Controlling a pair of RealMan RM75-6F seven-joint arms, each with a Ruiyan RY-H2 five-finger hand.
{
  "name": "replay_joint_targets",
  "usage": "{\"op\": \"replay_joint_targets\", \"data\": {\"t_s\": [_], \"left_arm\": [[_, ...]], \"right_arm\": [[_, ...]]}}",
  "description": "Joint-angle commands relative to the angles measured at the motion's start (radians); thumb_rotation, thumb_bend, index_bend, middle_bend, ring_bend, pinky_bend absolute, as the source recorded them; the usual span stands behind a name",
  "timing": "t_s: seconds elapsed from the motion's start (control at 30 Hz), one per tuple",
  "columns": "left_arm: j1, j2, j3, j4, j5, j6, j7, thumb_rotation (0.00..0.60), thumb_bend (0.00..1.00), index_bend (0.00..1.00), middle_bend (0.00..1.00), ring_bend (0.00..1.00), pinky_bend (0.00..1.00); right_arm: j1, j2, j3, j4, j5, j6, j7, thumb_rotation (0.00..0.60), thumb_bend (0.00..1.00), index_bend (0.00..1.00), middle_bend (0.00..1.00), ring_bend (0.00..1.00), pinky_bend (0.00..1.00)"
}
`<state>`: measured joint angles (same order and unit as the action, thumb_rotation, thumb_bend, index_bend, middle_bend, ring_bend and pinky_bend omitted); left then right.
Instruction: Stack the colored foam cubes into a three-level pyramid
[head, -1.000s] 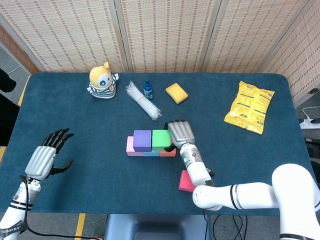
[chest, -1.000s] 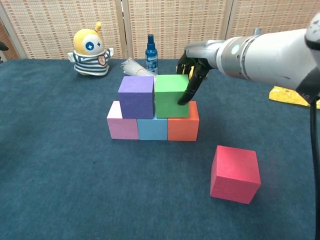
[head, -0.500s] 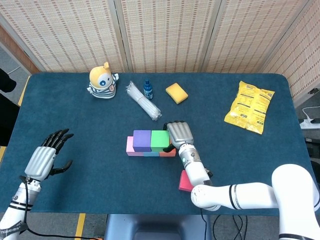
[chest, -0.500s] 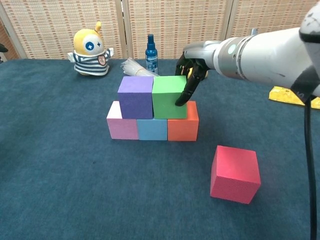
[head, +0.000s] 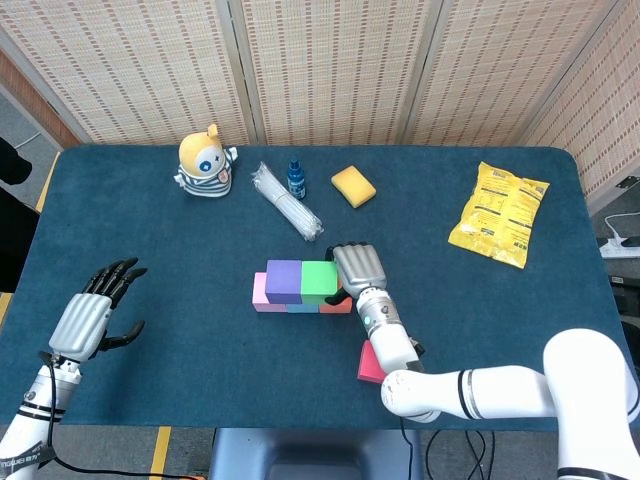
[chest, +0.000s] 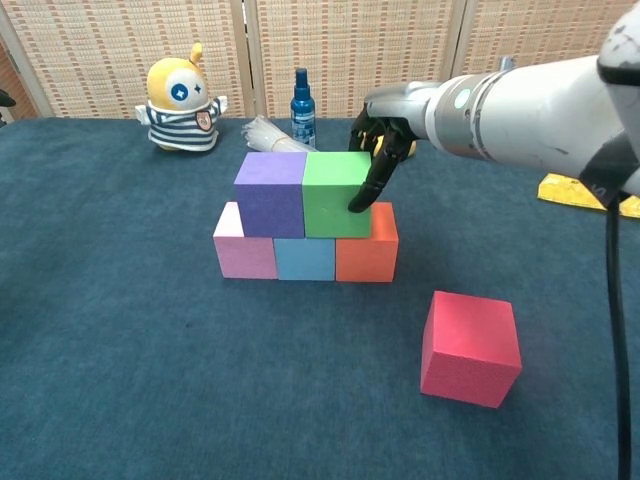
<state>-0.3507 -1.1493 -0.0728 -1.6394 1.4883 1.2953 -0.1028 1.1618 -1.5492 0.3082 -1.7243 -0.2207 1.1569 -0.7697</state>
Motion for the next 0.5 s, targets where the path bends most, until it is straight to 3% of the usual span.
{"op": "replay_joint_targets", "data": {"t_s": [0.03, 0.5], "left_arm": [[0.000, 0.000, 0.000, 0.001, 0.000, -0.001, -0.003, 0.600, 0.34, 0.12, 0.03, 0.00, 0.10], [0.002, -0.001, -0.001, 0.007, 0.000, -0.002, -0.011, 0.600, 0.34, 0.12, 0.02, 0.00, 0.10]], "right_arm": [[0.000, -0.003, 0.002, 0.004, 0.000, 0.000, -0.001, 0.600, 0.31, 0.49, 0.43, 0.36, 0.36], [0.005, -0.019, 0.008, 0.022, 0.004, -0.004, -0.015, 0.600, 0.31, 0.48, 0.43, 0.36, 0.35]]}}
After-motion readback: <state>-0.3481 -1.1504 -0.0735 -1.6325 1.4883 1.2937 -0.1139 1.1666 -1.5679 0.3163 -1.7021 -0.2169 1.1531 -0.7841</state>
